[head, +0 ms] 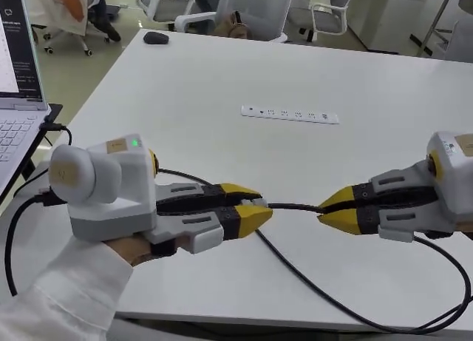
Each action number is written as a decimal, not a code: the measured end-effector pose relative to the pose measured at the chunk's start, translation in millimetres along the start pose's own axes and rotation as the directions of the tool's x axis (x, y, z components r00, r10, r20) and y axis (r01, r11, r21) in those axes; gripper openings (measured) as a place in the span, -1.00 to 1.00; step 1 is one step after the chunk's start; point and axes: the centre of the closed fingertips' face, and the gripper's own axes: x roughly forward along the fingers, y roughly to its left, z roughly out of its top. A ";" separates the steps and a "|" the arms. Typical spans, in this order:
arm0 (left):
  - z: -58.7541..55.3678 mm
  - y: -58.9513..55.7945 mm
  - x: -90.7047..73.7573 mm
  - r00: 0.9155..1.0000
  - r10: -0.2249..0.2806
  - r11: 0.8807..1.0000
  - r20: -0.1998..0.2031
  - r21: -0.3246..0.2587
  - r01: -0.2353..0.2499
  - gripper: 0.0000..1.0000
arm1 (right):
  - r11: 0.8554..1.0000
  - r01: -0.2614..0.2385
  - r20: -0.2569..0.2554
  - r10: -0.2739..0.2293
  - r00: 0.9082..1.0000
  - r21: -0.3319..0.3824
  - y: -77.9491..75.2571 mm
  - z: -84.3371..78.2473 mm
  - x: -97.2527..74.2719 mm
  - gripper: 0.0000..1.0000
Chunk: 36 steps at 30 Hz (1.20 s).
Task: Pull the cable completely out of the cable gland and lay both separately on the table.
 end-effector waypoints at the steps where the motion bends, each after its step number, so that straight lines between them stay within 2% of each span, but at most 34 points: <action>1: 0.6 0.0 -0.1 1.000 0.000 1.000 0.003 -0.002 0.000 -0.65 | 1.000 0.007 -0.009 -0.007 1.000 0.011 -0.4 -4.6 -1.0 -0.94; 7: 5.6 3.5 -2.5 1.000 0.016 1.000 0.025 0.008 -0.016 -0.65 | 0.999 0.033 -0.055 -0.031 0.998 0.040 -1.9 -22.2 -1.9 -0.94; 15: 7.7 6.5 -4.2 0.999 0.031 0.999 0.034 0.011 -0.031 -0.65 | 0.998 0.049 -0.072 -0.046 0.996 0.049 -5.5 -23.6 -0.2 -0.91; 20: 11.0 8.5 -5.7 0.998 0.039 0.999 0.052 0.007 -0.039 -0.65 | 0.996 0.064 -0.083 -0.059 0.995 0.059 -9.4 -21.7 -2.7 -0.71; 26: 12.6 9.2 -5.7 0.997 0.045 0.999 0.058 0.004 -0.046 -0.65 | 0.996 0.078 -0.060 -0.075 0.995 0.042 -11.2 -6.2 -4.3 -0.59; 30: 12.7 9.2 -5.5 0.997 0.045 0.999 0.059 0.002 -0.045 -0.65 | 0.997 0.077 -0.025 -0.077 0.997 0.015 -12.8 11.5 -2.0 -0.55; 36: 11.5 9.1 -5.0 0.998 0.045 0.999 0.053 0.001 -0.045 -0.65 | 0.998 0.045 0.011 -0.044 0.999 -0.048 -8.8 33.8 7.0 -0.56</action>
